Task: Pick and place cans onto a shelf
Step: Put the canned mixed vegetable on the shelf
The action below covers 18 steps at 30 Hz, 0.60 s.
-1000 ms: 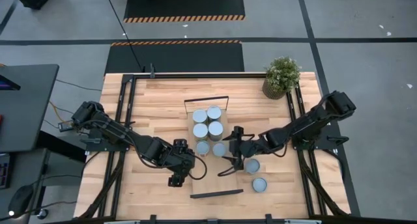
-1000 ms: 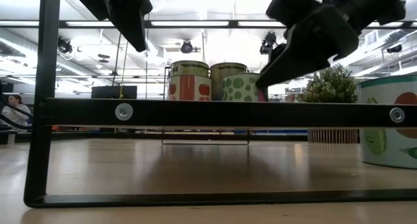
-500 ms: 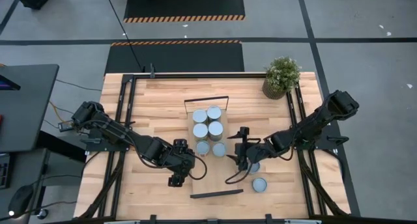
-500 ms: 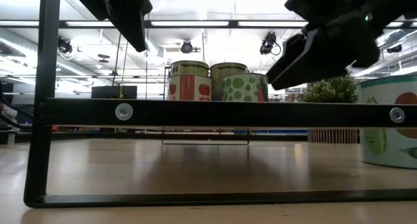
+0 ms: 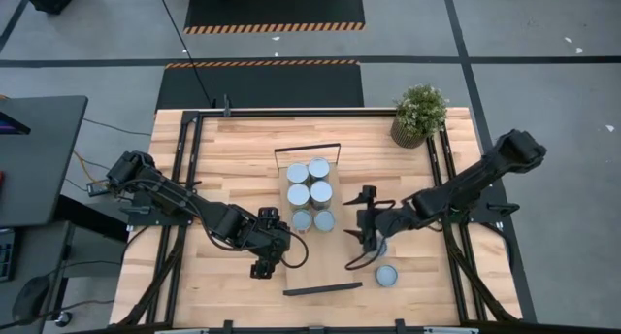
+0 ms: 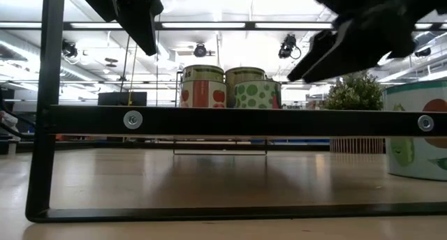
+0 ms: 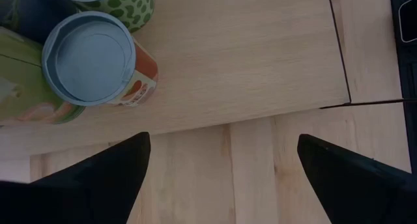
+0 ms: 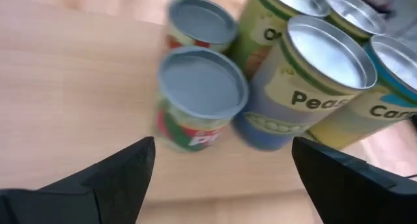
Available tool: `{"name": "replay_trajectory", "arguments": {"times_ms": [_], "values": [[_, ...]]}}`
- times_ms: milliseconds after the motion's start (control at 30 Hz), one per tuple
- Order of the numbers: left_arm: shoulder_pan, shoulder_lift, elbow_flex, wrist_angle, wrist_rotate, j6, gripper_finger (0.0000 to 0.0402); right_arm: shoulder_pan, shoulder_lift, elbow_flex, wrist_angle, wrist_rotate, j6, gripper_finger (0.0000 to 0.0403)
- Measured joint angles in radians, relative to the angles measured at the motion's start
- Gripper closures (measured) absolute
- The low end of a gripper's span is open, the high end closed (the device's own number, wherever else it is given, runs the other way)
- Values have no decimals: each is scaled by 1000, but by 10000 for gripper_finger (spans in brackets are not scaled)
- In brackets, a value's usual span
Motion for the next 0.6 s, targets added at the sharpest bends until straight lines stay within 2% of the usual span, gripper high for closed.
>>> {"name": "replay_trajectory", "arguments": {"times_ms": [67, 233, 300, 433, 600], "values": [[0, 0, 0, 0, 0, 0, 8, -1, -65, 0, -60, -84, 20, 33], [0, 0, 0, 0, 0, 0, 8, 6, -194, -16, -124, -425, 3, 33], [0, 0, 0, 0, 0, 0, 8, 14, -226, -53, -105, -491, -1, 34], [0, 0, 0, -1, 0, 1, 8, 37, -291, -164, -20, -524, 6, 37], [0, 0, 0, 2, 0, 0, 8, 52, -369, -323, 197, -487, 39, 38]]}}
